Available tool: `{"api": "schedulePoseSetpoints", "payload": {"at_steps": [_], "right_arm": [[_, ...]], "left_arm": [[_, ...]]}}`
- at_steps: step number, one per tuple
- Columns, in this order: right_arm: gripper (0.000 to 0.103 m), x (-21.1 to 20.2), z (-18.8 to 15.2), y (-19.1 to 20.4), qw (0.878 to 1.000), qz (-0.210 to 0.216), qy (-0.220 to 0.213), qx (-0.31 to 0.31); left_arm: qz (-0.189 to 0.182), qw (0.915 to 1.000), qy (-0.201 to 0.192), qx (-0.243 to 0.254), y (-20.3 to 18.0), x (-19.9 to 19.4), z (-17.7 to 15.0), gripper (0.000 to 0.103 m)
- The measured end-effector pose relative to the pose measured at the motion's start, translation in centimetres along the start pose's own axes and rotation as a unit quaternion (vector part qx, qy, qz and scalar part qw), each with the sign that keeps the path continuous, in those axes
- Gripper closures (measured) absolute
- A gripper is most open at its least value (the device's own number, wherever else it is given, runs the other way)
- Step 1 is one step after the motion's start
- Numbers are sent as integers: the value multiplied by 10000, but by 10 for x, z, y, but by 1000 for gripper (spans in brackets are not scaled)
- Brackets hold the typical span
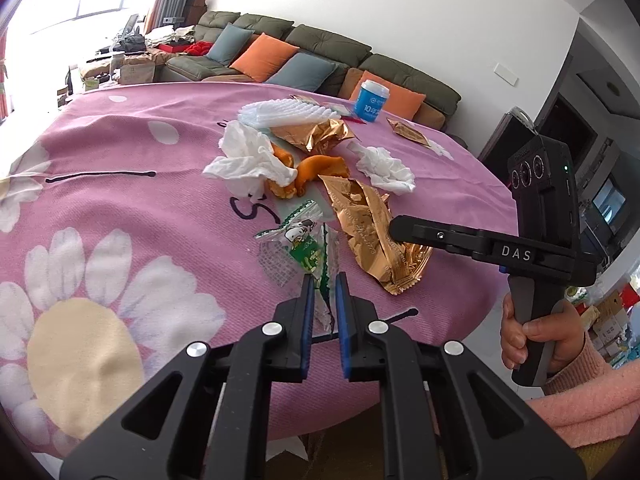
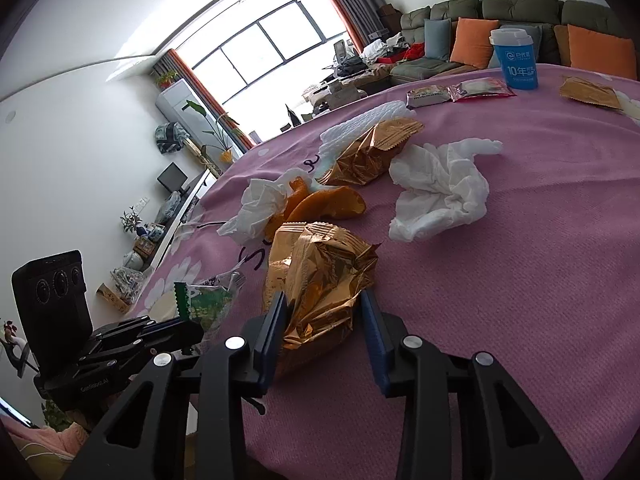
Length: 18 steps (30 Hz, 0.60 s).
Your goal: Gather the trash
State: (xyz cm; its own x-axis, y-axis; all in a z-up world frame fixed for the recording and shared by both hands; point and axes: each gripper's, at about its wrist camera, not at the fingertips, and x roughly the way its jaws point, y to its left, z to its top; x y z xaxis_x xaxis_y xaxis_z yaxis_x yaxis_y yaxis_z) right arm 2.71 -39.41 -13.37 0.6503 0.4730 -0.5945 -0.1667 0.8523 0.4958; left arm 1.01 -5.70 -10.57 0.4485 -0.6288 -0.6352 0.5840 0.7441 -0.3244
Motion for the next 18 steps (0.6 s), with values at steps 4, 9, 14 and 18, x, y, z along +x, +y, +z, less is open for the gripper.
{"api": "schedulePoseSetpoints", "payload": {"at_steps": [4,9,14,18], "right_arm": [[68,0,2,7,9999,135,-32,-30],[68,3,6,16,9996,251,-58,-101],[68,5,10,28,9991,368,-77,-219],[68,8,13,37,9984,471,-76,-316]], "left_arm": [[123,9999,-101,7,4,-11,-1,93],[272,9993,-249,71,8,-27,-2,93],[426,9984,-353,69,10,-41,-4,93],[540,9976,-439,11,16,-52,-5,93]]}}
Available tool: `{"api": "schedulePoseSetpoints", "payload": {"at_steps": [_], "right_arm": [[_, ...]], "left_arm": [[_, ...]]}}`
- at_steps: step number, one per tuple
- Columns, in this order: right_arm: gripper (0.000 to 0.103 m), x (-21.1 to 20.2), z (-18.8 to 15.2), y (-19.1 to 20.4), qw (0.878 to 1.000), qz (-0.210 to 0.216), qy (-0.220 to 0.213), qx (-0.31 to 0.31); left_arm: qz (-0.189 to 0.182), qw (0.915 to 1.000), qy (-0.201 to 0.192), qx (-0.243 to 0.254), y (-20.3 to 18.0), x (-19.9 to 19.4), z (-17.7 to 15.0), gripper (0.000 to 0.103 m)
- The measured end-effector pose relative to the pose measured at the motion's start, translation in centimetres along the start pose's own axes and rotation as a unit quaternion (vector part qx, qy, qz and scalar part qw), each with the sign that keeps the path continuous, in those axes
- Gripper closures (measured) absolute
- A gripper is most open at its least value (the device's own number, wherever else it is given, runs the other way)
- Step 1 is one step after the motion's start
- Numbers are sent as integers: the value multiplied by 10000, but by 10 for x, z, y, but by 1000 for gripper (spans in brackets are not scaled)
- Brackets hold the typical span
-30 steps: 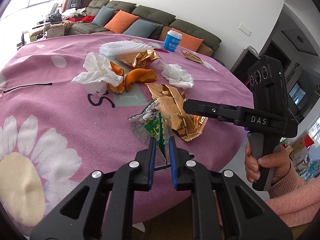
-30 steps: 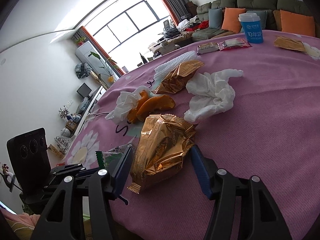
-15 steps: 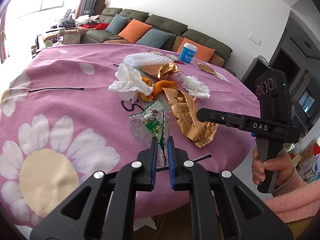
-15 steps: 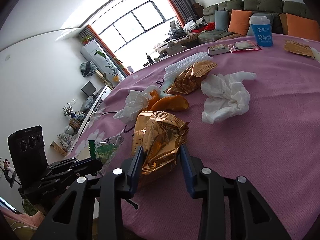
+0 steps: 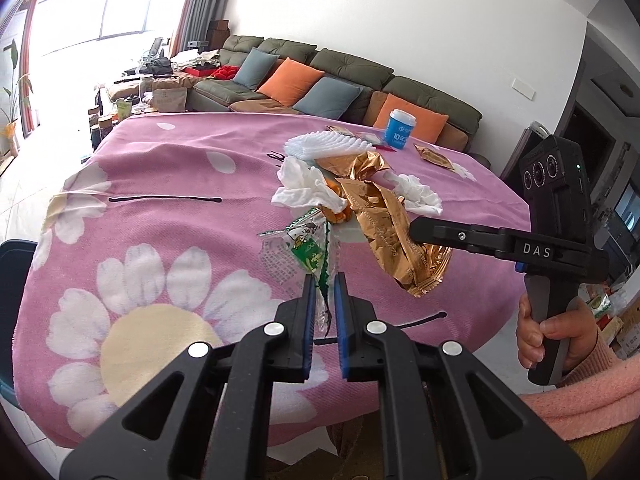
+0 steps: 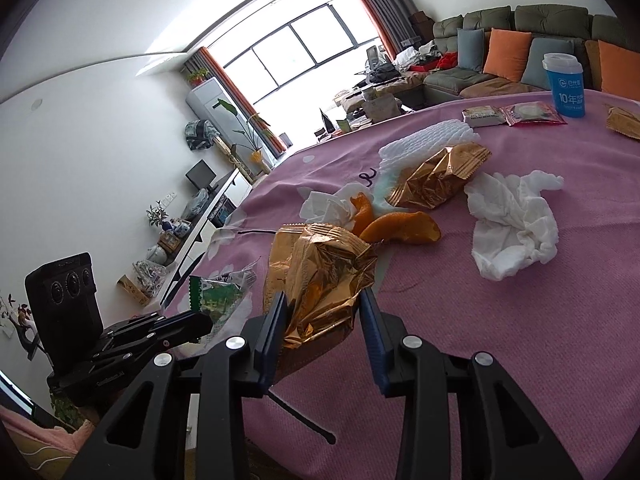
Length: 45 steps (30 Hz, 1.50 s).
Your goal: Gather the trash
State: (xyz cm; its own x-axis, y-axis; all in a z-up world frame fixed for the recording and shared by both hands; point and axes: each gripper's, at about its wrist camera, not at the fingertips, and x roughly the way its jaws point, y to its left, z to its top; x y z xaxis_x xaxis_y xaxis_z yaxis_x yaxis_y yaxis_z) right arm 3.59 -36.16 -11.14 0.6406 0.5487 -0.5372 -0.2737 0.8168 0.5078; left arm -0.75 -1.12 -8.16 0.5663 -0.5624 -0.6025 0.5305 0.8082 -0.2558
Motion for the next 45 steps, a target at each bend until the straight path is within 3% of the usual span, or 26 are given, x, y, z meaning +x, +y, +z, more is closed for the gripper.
{"api": "schedulePoseSetpoints", "payload": {"at_steps": [35,39,45], "right_arm": [[68,57,15,67,9937,906,389,-533],[80,65,18,72,9924,996,467,-553],[80,74,16,73,9922,939,580,-587]], "left_arm": [[966,9928,-435,-567,59,-65,-3,93],[1075,9911,-471,-636,67,-70,-3,93],[1120,9893,-462,-807,80,-74,-7,93]]}}
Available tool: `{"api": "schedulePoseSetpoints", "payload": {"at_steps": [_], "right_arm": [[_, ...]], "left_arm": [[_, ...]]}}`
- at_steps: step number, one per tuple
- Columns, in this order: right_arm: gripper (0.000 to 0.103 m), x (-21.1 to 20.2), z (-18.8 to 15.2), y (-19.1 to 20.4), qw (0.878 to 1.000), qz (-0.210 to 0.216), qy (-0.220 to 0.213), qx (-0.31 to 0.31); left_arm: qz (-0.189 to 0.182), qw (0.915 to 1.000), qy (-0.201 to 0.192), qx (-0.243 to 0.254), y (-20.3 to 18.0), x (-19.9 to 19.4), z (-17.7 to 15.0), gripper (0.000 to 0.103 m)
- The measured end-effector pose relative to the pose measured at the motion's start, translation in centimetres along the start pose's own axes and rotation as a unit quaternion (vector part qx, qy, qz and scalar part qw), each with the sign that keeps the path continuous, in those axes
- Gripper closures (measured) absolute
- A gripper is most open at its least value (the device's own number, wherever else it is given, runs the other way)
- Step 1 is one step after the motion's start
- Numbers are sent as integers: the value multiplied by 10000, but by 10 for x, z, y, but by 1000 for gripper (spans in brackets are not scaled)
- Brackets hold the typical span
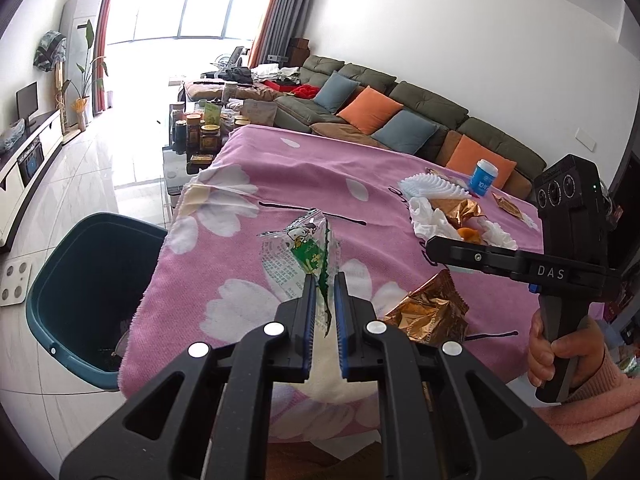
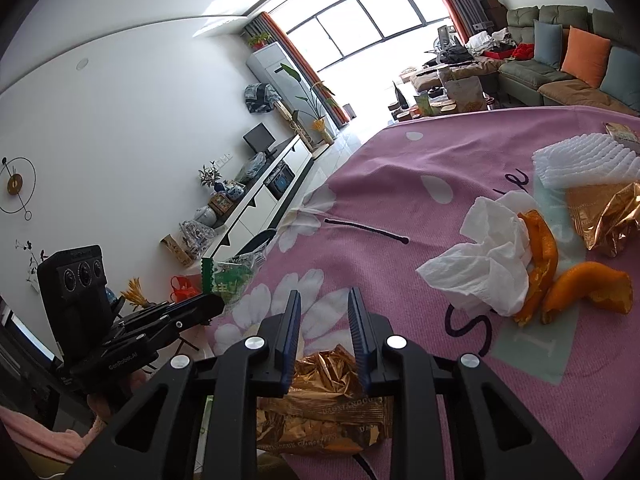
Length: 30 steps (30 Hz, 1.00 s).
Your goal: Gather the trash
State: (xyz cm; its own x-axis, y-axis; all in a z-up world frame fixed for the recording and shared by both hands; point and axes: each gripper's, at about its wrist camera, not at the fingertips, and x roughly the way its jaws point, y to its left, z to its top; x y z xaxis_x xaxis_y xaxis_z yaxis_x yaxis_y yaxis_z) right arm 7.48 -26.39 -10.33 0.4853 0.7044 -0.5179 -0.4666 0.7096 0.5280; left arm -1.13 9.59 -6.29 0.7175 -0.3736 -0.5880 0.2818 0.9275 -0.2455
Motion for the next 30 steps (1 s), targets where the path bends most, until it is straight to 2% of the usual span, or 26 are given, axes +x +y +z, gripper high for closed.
{"api": "schedulePoseSetpoints", "payload": {"at_steps": [3,5,6,9,11,12,13,15,20,22,30], "right_arm": [[79,1,-4,0,9999,-103,55,-1],[66,-4,-7,-1,9998,-183,35,13],[54,-6,-9,-2,9997,-219,57,25],[54,-9,-14,-6,9992,-369,164,20],[54,-9,-18,-10,9991,-319,283,55],[57,-8,-20,-11,9989,-306,339,48],[67,-8,-22,-12,9989,-284,381,41],[80,-5,-22,-12,9987,-197,472,37],[89,-7,-17,-6,9992,-100,379,-48],[99,-7,-11,-3,9995,-56,308,-65],[100,-2,10,12,9995,180,143,-208]], "left_arm": [[-3,10000,33,-37,2,2,-1,93],[2,10000,53,-63,3,3,-2,93],[5,9999,64,-80,4,4,-2,93],[3,9999,78,-114,6,8,-1,93],[-1,9999,80,-118,6,9,0,93],[4,9999,82,-120,6,10,-1,93],[6,9999,84,-126,7,9,-1,93],[12,9999,81,-134,8,9,-1,93],[78,9998,44,-164,10,6,-1,93],[129,9998,9,-172,12,4,-1,93],[349,9989,-148,-258,27,-10,3,93]]}}
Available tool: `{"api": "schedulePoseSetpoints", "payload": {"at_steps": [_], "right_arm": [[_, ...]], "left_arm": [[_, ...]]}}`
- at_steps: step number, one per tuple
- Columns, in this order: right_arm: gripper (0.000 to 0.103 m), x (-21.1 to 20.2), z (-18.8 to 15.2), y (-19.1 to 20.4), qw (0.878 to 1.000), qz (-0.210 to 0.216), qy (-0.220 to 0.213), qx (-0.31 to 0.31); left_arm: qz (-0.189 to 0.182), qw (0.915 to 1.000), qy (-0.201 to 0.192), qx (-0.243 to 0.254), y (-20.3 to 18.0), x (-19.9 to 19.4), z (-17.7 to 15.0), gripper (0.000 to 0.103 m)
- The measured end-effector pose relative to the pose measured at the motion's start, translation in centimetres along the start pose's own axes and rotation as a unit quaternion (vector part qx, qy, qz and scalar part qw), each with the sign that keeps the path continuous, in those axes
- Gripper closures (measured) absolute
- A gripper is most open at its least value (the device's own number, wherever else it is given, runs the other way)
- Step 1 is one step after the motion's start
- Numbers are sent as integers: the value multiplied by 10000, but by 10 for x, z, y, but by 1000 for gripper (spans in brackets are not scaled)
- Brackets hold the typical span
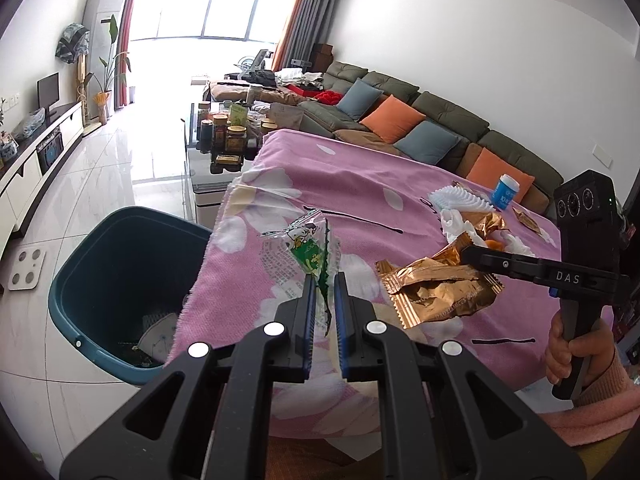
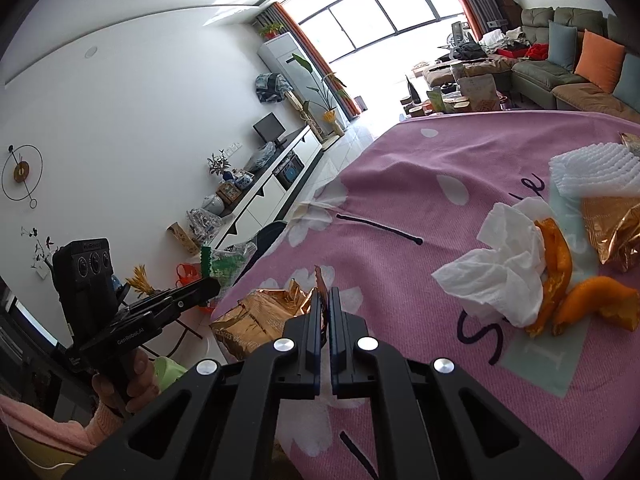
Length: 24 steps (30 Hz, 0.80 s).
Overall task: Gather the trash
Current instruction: 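Carry the green wrapper in the left tool and gold wrapper in the right tool to the bin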
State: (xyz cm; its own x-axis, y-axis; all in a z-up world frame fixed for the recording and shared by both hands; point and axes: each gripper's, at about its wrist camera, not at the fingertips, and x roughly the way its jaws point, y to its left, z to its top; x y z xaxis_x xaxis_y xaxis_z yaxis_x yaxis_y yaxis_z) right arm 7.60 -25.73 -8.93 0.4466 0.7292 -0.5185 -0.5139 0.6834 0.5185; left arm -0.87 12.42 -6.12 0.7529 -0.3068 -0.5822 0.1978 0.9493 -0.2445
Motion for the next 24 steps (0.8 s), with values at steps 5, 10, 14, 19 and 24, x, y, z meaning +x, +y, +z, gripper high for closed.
{"api": "schedulePoseSetpoints", "payload": {"at_steps": [5,10,14,19,24], "right_arm": [[100,10,12,8,9999,101,-39,-57],[100,23,21,15,9997,200,-32,-120],[100,36,29,23,9994,297,10,-178],[100,51,37,31,9988,391,65,-285],[100,64,45,42,9980,463,113,-407]], "left_arm": [[155,9998,-87,-51,10,-8,3,93],[337,9993,-157,-75,18,-15,5,93],[471,9986,-200,-122,26,-18,8,93],[610,9977,-231,-194,37,-22,10,93],[730,9967,-247,-254,46,-23,11,93]]}}
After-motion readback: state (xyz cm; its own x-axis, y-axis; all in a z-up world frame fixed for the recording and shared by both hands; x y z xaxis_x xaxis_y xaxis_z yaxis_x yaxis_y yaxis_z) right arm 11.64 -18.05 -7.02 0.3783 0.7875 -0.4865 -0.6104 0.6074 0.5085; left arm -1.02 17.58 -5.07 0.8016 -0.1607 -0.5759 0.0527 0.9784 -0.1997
